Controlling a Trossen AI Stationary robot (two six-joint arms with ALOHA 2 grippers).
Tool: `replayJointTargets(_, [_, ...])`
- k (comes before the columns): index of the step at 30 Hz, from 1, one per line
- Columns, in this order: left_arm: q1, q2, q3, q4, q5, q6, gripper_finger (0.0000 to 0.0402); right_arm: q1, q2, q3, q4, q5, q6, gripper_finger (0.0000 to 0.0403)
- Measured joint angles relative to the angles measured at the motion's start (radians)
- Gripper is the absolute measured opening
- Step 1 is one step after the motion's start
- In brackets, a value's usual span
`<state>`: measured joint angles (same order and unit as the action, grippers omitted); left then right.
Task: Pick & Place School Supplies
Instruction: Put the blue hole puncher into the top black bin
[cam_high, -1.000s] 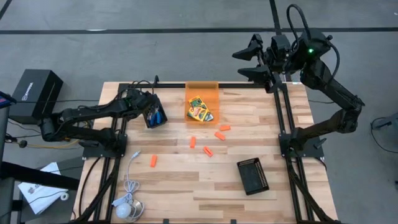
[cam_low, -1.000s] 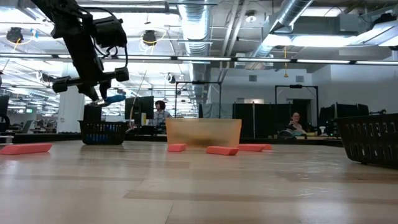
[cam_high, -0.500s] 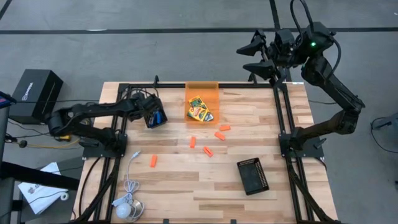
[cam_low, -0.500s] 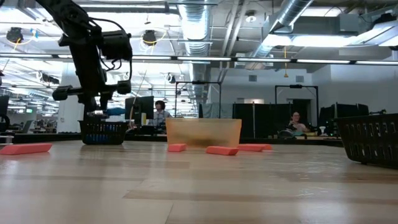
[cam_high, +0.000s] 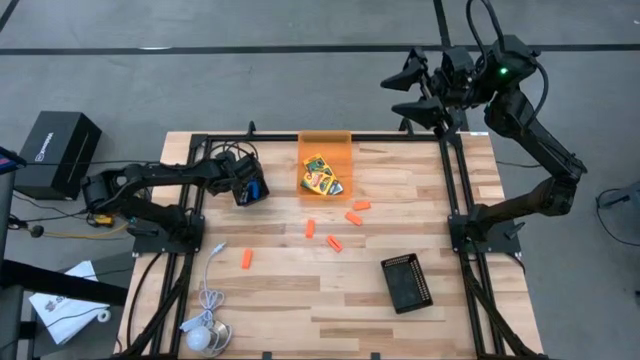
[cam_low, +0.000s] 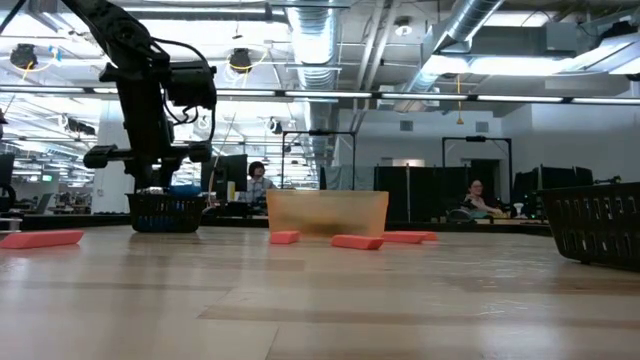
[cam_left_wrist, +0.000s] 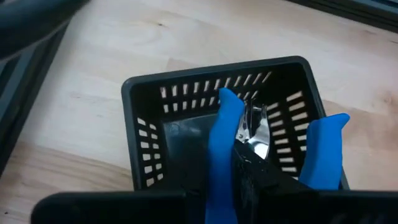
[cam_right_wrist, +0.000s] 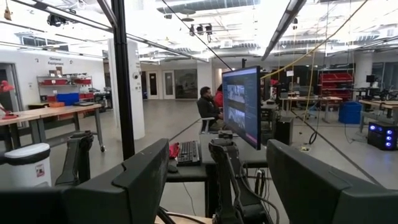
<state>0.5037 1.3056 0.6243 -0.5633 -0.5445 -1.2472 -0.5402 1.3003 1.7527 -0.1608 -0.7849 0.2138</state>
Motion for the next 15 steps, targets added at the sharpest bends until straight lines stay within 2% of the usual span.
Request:
replayJointTargets(7, [0.004,0.000,-0.001,-0.001,-0.007,0.000,0.0035,0.000,0.000,0.000,-0.003,-0.003,0.008,0.0260])
replayJointTargets(15, [-0.003,-0.001,-0.058,0.008,0.022,-0.038,0.0035,0.000,-0.004,0.000,-0.005,-0.011,0.023,0.0260])
